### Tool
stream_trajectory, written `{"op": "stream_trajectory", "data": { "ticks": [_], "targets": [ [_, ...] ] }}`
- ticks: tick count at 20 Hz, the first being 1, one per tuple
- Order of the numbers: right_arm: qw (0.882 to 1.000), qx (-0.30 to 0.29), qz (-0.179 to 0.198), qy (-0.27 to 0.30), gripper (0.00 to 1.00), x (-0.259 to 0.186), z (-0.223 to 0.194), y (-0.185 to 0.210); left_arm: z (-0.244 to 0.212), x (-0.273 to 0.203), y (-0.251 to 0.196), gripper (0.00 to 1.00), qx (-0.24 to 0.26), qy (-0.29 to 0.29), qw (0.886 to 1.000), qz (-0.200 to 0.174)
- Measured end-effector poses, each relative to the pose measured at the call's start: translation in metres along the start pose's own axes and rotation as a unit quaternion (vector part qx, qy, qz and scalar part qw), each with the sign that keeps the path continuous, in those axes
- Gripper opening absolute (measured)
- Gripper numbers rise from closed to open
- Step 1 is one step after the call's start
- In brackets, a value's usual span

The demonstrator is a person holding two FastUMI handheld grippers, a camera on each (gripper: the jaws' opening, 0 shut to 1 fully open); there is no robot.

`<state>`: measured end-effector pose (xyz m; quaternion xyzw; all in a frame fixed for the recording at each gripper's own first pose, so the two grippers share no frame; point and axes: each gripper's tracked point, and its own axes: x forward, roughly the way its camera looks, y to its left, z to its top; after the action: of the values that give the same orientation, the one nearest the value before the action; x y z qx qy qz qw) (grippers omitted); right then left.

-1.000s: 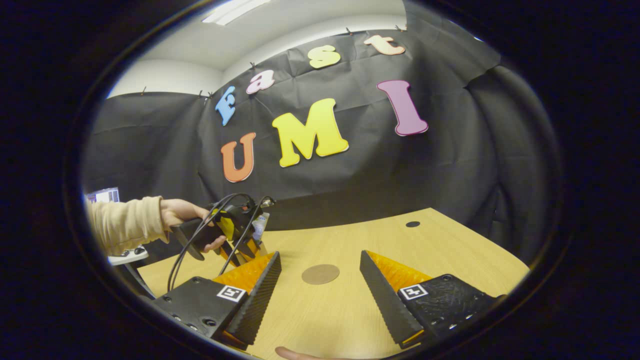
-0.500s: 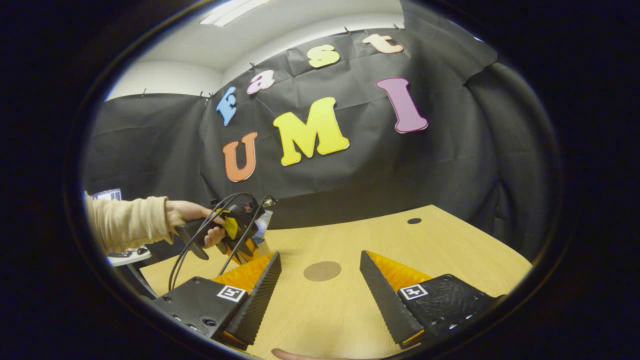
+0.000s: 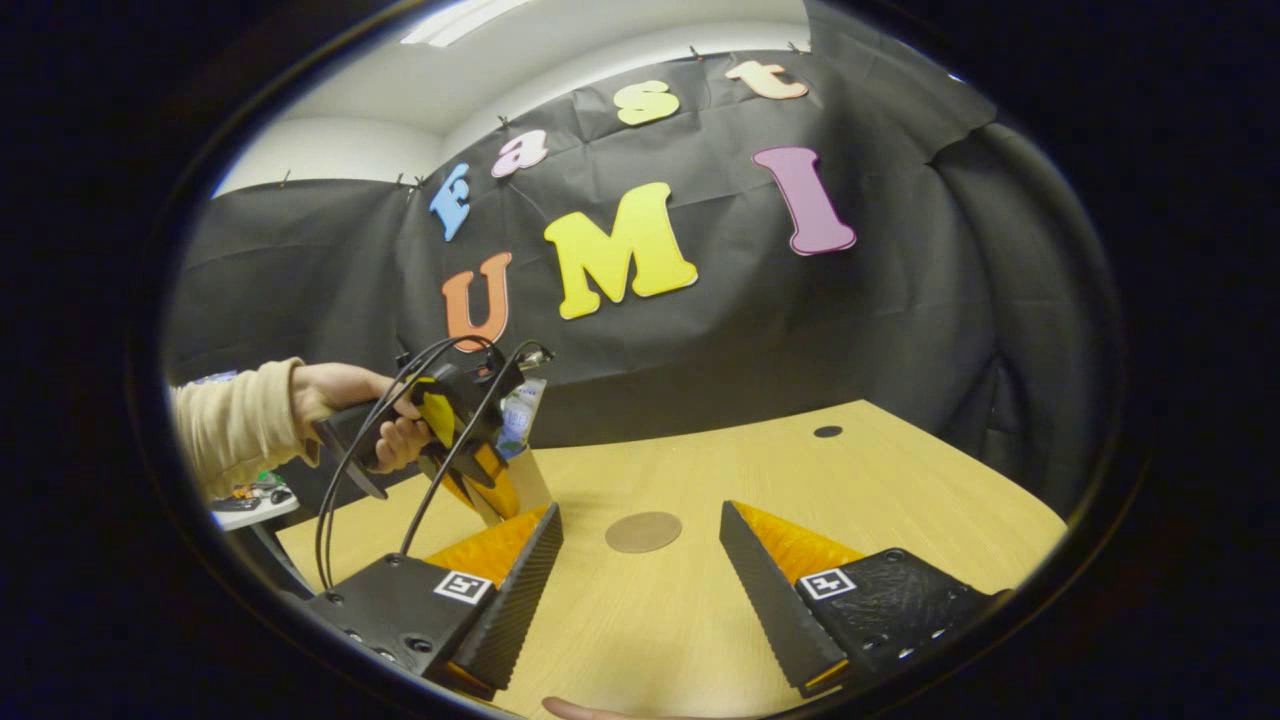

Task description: Put the toothbrush and toothpaste on the desktop into the cup, then pick up the cup and place it on the coaster on the desktop.

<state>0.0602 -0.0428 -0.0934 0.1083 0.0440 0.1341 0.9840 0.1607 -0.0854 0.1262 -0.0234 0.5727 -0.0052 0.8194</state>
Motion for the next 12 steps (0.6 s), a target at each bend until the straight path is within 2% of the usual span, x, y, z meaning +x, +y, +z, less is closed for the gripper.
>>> {"op": "stream_trajectory", "data": {
  "ticks": [3, 4, 7, 8, 9, 10, 12],
  "targets": [
    [1.0, -0.003, -0.001, 0.001, 0.95, -0.002, -0.002, 0.0, 0.031, -0.031, -0.037, 0.3, 0.03, -0.005, 0.999, -0.013],
    [1.0, 0.0, -0.001, 0.004, 0.92, -0.002, -0.004, -0.001, 0.04, -0.039, -0.051, 0.3, 0.038, -0.002, 0.999, -0.019],
    [1.0, 0.01, -0.006, 0.018, 0.95, -0.005, -0.011, -0.007, 0.071, -0.063, -0.09, 0.3, 0.058, 0.005, 0.998, -0.031],
    [1.0, 0.009, -0.011, 0.02, 0.99, -0.005, -0.013, -0.011, 0.083, -0.07, -0.103, 0.3, 0.064, 0.006, 0.997, -0.035],
    [1.0, 0.006, -0.017, 0.021, 0.92, -0.006, -0.014, -0.016, 0.096, -0.077, -0.115, 0.3, 0.071, 0.005, 0.997, -0.039],
    [1.0, 0.005, -0.023, 0.021, 0.95, -0.007, -0.014, -0.021, 0.109, -0.083, -0.126, 0.3, 0.075, 0.005, 0.996, -0.041],
    [0.999, 0.001, -0.034, 0.019, 0.96, -0.008, -0.014, -0.028, 0.134, -0.096, -0.145, 0.3, 0.083, 0.01, 0.996, -0.042]
  ]
}}
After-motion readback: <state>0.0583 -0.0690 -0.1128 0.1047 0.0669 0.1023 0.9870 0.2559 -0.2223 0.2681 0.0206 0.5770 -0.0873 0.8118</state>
